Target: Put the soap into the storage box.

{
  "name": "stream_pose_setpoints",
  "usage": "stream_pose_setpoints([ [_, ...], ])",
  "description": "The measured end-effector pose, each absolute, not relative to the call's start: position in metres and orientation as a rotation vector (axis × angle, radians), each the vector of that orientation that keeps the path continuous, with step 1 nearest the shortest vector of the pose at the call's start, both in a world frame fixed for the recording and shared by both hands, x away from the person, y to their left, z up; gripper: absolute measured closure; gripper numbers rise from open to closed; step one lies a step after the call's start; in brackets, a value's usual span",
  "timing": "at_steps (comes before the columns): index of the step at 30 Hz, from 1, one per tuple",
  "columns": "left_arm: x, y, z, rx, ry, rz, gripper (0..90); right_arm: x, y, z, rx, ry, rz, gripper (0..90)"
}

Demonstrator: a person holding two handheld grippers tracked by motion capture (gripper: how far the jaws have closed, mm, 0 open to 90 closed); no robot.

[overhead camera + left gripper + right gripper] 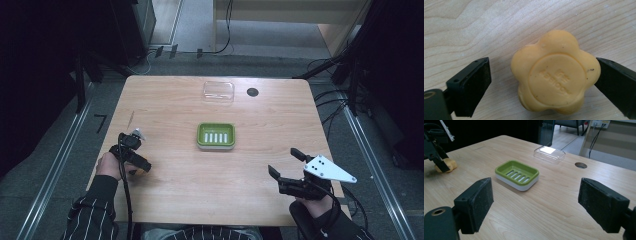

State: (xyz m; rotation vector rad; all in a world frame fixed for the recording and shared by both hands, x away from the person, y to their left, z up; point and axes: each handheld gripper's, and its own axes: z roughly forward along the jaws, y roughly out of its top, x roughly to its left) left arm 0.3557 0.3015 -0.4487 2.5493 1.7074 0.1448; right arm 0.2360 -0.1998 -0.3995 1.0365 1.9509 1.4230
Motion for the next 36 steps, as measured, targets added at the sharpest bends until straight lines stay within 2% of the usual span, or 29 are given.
stream_pose_setpoints([
  [11,0.3555,0.2992,-0.4517,2.573,1.685,0.114,17.0,0.236,-0.1998,-0.3995,1.037,1.951,1.422,13.5],
  [19,0.3532,0.2953,-0.4509,2.576,1.677,0.149,25.0,0.236,-0.2002,-0.3995,1.037,1.95,1.423,13.5],
  [36,0.3507,0.2948,-0.4475,2.582,1.653,0.135,25.8,0.2366,-0.2003,-0.3995,1.038,1.948,1.428,13.5],
])
